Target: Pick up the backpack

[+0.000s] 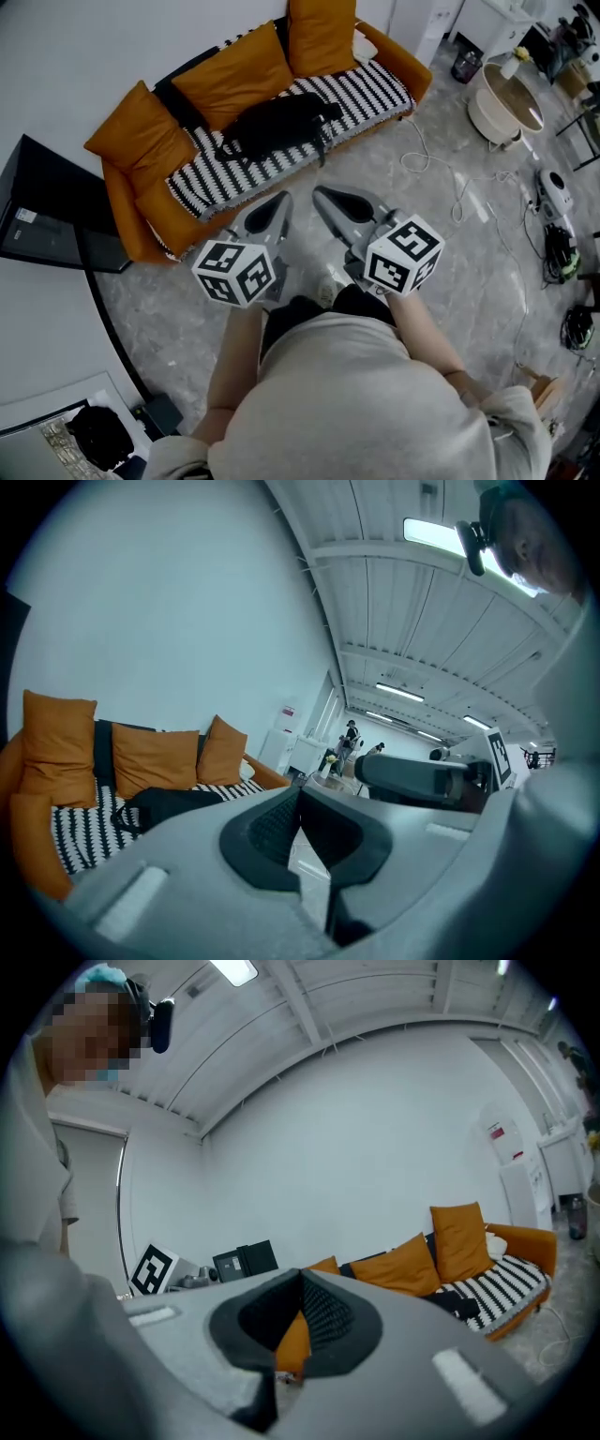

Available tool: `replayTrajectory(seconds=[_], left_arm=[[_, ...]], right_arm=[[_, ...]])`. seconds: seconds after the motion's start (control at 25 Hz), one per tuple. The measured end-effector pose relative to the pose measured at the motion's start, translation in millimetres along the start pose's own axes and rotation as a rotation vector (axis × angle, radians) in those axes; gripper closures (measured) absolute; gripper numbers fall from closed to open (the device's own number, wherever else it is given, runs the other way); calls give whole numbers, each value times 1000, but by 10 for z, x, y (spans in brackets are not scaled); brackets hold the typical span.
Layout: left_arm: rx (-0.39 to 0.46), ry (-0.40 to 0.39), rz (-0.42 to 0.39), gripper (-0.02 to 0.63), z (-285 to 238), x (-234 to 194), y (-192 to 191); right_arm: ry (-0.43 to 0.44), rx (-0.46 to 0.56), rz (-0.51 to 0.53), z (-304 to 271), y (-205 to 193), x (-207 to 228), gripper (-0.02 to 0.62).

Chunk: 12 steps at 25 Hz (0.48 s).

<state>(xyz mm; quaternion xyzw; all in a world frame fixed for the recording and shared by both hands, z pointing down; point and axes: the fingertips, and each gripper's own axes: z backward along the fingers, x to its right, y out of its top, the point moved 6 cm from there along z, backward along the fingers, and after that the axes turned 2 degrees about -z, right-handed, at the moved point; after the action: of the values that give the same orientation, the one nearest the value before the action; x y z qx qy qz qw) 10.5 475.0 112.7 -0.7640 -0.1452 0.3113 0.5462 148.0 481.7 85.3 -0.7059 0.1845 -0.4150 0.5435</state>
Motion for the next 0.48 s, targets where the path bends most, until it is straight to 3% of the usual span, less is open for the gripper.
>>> replayTrajectory(seconds=[0.16,0.48], left_arm=[[-26,12,-32,599,-320,-123,107],[-46,19,24,600,-749,-457,169]], right_arm=[[16,-8,-42,-109,112,344,592],[8,-55,-58,-462,115,826,592]])
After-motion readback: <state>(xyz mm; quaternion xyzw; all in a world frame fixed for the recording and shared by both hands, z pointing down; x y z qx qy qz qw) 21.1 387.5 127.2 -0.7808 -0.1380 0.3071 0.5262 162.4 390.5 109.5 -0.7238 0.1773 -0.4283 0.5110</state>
